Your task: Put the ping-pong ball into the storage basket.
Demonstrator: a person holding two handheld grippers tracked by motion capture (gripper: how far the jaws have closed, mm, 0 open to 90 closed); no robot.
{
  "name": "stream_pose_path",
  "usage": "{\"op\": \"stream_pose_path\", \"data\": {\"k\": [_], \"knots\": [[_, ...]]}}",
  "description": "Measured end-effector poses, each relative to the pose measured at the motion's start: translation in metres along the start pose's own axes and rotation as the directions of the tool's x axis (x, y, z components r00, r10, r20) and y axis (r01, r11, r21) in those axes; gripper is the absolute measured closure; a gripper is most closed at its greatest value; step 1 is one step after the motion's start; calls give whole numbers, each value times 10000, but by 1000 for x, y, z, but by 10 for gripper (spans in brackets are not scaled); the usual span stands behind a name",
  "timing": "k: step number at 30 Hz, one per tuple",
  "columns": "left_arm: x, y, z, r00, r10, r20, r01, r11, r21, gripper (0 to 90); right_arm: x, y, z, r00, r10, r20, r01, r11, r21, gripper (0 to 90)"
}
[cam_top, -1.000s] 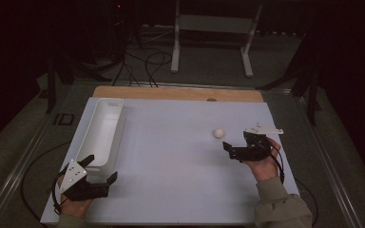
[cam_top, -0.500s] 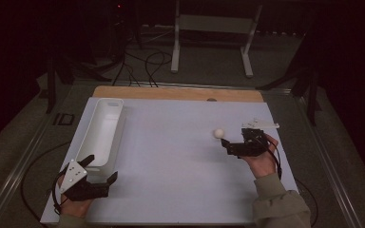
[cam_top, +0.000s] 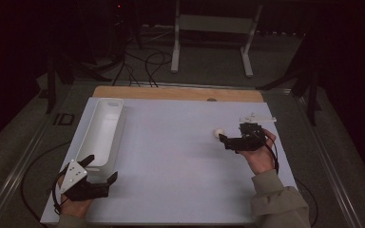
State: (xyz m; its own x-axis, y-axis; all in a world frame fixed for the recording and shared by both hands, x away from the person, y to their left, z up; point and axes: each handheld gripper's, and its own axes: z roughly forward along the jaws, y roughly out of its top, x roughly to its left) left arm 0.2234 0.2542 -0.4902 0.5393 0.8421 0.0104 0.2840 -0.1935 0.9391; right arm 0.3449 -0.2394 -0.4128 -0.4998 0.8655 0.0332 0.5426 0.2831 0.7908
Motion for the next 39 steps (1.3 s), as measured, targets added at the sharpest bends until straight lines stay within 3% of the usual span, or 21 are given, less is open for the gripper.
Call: {"op": "stream_pose_path", "data": {"k": [19,39], "knots": [[0,0,0,10000,5,2,-5,10000,-20,0,-4,15,8,9999,-124,71,123,9998,145,75],[0,0,0,10000,9,10,-9,10000,-18,0,-7,25,24,9997,-231,119,223,9977,648,75]]}}
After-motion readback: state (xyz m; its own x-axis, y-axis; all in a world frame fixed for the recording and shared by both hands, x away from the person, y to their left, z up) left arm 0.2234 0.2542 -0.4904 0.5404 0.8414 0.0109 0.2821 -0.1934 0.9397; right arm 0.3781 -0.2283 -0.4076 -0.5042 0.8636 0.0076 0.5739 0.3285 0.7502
